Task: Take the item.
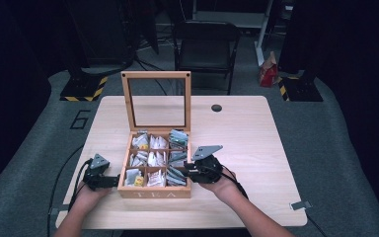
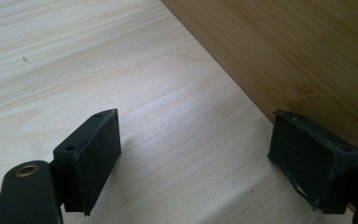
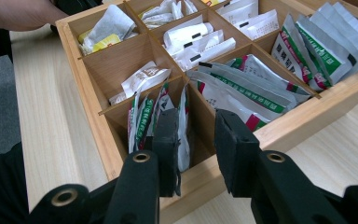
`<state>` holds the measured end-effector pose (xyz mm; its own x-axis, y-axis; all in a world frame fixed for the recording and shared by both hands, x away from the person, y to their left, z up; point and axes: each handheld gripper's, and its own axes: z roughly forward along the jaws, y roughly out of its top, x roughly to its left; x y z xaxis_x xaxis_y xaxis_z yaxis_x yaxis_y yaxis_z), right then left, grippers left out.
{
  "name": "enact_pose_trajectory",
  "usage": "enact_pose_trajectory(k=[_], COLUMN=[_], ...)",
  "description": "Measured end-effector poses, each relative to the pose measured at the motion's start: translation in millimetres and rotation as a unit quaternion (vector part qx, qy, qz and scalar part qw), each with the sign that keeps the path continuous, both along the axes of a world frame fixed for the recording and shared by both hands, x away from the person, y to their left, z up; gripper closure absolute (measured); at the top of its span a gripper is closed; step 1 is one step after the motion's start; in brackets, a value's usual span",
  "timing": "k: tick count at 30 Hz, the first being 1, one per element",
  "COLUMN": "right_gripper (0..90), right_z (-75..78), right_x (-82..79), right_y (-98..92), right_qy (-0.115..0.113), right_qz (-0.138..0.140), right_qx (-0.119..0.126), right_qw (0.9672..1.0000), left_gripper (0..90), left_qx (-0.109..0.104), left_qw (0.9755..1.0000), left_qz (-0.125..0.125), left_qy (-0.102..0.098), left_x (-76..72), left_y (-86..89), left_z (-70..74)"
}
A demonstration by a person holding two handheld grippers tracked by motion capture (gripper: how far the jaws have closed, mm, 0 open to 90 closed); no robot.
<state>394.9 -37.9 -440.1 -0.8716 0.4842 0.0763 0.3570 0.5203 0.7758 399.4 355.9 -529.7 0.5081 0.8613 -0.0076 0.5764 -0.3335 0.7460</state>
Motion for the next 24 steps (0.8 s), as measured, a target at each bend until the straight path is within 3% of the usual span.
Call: enact_pose_trajectory(k=[24], right_gripper=[82.9], right_z=[-12.7], right_x=[6.1], right_y=[20.0], right_qy=[0.009], right_qz=[0.014], right_qx=[-0.019], right_qw=[0.9997], left_gripper=[16.1], left_qx=[-0.001], left_qw=[1.0], left_qz=[0.0], left_qy=[0.001], left_x=[-0.1], left_y=[0.0], left_z=[0.0])
